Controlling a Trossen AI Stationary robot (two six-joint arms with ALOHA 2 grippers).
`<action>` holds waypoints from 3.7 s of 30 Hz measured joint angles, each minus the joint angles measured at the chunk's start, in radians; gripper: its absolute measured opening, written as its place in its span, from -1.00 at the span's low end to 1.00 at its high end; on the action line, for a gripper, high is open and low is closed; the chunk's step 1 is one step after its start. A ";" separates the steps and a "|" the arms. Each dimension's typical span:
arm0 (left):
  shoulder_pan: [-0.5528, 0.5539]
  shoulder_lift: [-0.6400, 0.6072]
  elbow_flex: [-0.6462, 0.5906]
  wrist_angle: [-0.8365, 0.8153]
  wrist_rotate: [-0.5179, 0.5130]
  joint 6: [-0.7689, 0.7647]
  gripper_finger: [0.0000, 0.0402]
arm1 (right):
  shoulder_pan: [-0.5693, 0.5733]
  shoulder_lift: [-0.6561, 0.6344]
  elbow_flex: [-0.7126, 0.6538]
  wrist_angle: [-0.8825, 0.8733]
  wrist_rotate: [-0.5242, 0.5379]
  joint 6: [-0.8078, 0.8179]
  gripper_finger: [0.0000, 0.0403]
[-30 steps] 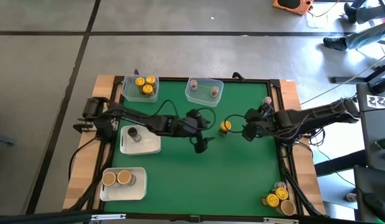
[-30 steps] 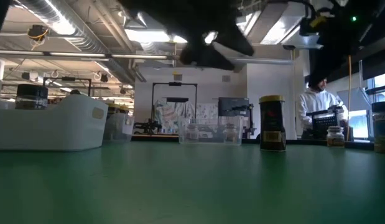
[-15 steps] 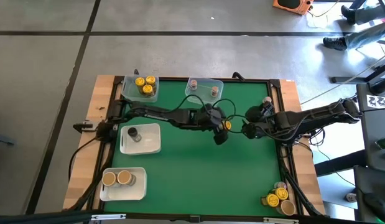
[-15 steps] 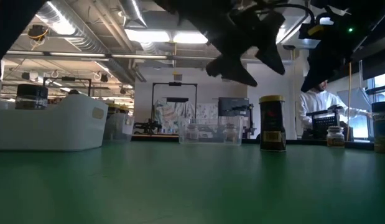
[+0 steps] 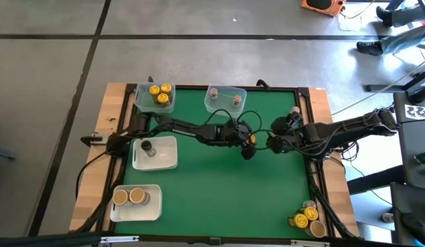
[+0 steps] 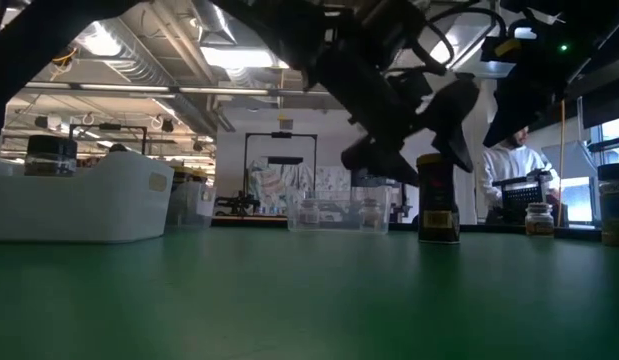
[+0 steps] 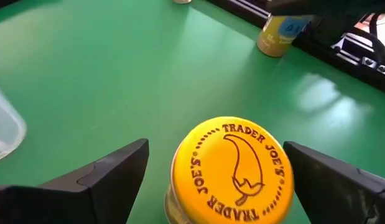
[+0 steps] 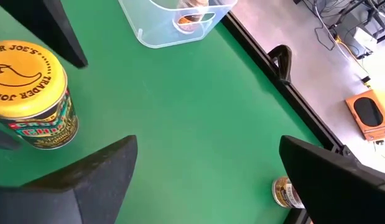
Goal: Sort spices by type
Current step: Put the yellow seasoning bottle into the left transparent bin
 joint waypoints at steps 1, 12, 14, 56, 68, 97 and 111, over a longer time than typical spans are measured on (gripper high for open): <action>0.000 0.007 0.000 0.006 -0.002 0.004 0.82 | 0.000 0.000 0.000 0.001 -0.001 0.000 0.94; -0.004 0.016 -0.001 0.025 -0.025 0.119 0.11 | 0.000 0.000 0.000 0.033 0.001 0.002 0.94; -0.007 0.016 -0.001 0.018 -0.026 0.144 0.08 | 0.000 0.000 0.000 0.034 0.001 0.002 0.94; 0.112 -1.196 -0.899 -0.464 -0.660 -0.149 0.13 | 0.000 0.000 0.000 0.111 0.304 -0.007 0.94; 0.253 -1.229 -1.010 -0.558 -0.673 -0.272 0.15 | 0.000 0.000 0.000 0.110 0.305 -0.007 0.94; 0.494 -1.227 -1.371 0.123 -0.576 0.030 0.16 | -0.001 0.000 0.001 0.113 0.260 -0.006 0.94; 0.493 -1.238 -1.380 0.110 -0.567 0.016 0.16 | -0.001 0.000 0.001 0.115 0.259 -0.006 0.94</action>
